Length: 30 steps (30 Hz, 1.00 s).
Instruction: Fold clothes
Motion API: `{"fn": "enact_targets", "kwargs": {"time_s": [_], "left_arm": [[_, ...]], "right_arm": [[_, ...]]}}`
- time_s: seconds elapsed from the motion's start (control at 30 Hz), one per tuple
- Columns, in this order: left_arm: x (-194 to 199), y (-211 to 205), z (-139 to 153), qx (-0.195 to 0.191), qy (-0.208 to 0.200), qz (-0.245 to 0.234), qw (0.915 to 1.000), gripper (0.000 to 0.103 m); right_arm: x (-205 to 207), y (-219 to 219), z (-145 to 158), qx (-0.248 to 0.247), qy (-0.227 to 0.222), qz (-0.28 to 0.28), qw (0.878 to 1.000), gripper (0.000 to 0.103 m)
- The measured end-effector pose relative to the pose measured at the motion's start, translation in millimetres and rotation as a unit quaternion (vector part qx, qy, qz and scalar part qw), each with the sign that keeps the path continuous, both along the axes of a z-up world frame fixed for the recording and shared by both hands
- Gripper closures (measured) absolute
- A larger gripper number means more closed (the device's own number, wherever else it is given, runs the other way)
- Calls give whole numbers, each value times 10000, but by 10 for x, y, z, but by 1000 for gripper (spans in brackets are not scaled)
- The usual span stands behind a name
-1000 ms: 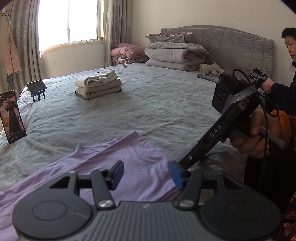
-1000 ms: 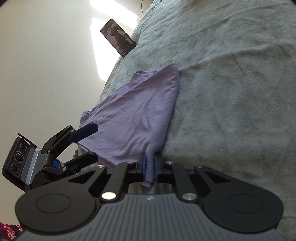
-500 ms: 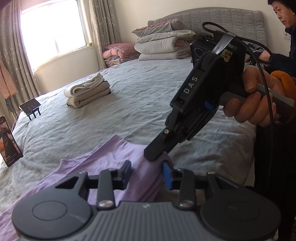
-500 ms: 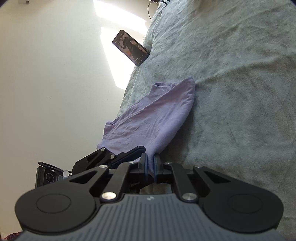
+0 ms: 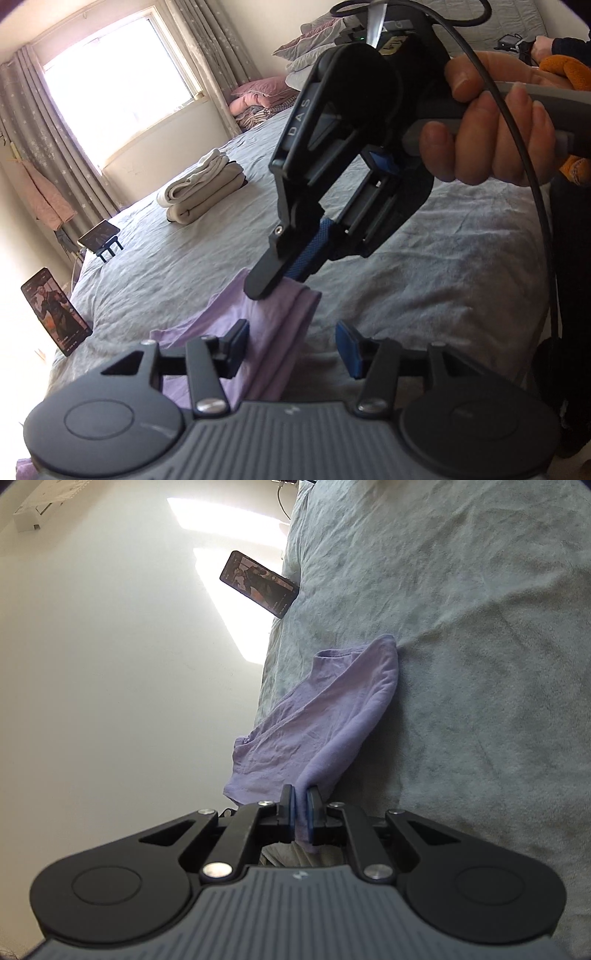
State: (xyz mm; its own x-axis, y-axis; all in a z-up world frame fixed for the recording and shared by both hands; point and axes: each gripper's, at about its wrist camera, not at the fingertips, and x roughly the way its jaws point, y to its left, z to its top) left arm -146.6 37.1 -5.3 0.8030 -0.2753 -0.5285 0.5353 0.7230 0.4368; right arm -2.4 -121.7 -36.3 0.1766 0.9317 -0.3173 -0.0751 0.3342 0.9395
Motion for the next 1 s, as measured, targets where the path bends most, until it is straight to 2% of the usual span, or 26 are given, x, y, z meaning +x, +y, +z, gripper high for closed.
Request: {"fn": "enact_targets", "kwargs": {"time_s": [0.07,0.13,0.2,0.23,0.43,0.53,0.6,0.73,0.8,0.83,0.87,0.9,1.0], "left_arm": [[24,-38,-9,40,-113,207,9997,55],[38,-69,-28,122,-228,393,9989,69],[46,-92,-49,218,-332,562,9976,92],[51,-87,-47,218,-334,633,9972,97],[61,-39,-32,90,-120,806,9966,98],[41,-43,-27,37,-117,817,9966,98],[38,-53,-37,17,-108,867,9962,98],[32,-70,-40,-18,-75,969,9953,98],[25,-78,-48,-13,-41,1052,9944,98],[21,-82,-52,-10,-23,1096,9940,98],[17,-85,-54,-7,1,1153,9933,98],[17,-87,-57,-5,31,1209,9927,98],[15,-90,-46,-166,143,1350,9906,98]], "right_arm": [[-6,-10,-11,86,86,-28,9999,93],[-13,-29,-22,116,140,-70,9998,93],[-21,-57,-34,90,161,-92,9998,93],[-24,-70,-40,62,158,-94,9998,93],[30,-169,-84,-431,-28,-357,9984,85],[121,-188,-163,-674,-11,-537,9963,60],[213,-137,-183,-663,-46,-529,9964,60],[385,39,-141,-961,-553,-575,9922,60],[461,124,-156,-1096,-823,-569,9889,63],[493,161,-176,-1169,-948,-577,9869,73],[516,182,-203,-1206,-1031,-596,9855,90],[528,183,-239,-1202,-1065,-626,9850,98],[540,147,-296,-1121,-1107,-743,9847,99]]}}
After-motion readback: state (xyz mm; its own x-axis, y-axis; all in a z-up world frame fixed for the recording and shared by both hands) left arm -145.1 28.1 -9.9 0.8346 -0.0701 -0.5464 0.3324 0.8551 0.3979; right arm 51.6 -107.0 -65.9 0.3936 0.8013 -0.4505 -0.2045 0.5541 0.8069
